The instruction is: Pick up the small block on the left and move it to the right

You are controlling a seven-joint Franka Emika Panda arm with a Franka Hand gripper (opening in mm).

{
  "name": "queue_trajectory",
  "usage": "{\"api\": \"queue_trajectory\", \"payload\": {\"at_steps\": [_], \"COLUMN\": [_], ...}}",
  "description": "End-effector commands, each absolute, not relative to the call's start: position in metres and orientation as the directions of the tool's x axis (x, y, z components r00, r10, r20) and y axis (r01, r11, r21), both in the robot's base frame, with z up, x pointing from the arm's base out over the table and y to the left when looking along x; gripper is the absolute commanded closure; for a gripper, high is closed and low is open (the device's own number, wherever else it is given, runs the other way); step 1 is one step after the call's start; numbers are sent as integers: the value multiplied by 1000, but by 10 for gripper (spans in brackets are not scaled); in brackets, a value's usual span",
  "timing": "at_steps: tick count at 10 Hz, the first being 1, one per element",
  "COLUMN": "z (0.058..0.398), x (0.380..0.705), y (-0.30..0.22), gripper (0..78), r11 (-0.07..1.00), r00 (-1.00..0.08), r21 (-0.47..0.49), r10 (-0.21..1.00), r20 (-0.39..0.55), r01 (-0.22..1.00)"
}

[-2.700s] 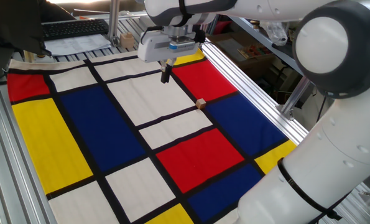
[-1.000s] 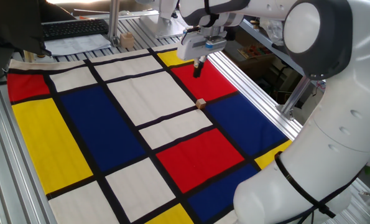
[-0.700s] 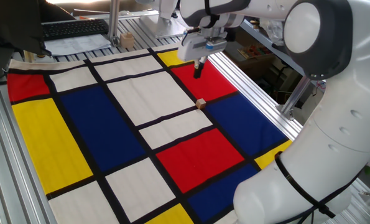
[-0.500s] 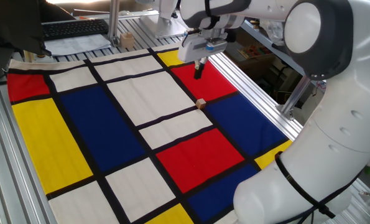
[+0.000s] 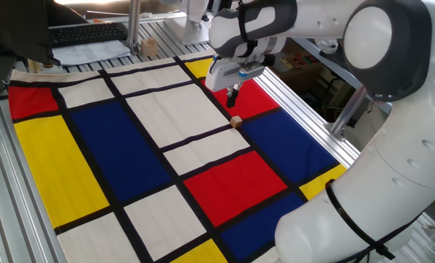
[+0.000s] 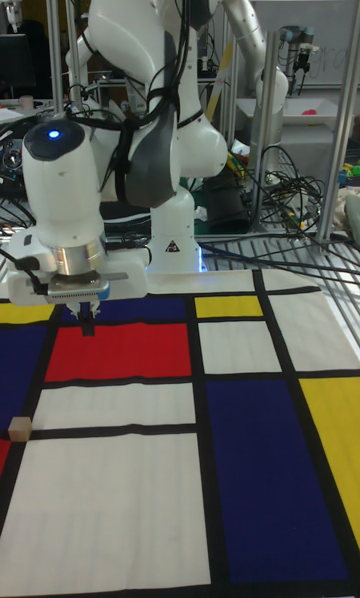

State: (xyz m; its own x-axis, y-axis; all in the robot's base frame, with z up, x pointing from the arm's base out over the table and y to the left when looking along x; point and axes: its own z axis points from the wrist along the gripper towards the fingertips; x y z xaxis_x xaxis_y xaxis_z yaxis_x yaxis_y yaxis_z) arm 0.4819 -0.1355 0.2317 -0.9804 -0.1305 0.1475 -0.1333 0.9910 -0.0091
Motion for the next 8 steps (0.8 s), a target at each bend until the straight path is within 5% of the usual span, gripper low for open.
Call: {"api": "queue_trajectory", "payload": {"at_steps": [1,5,8], "z": [233,232,233], "x": [483,486,519], "y": [-136,-136,-150], "gripper": [776,776,776], "r11": [993,995,997], "r00": [-981,-984,-986], "r21": [-10,-11,-17], "r10": [-115,-96,-74], "r20": [155,152,148], "r01": [-118,-99,-78]}}
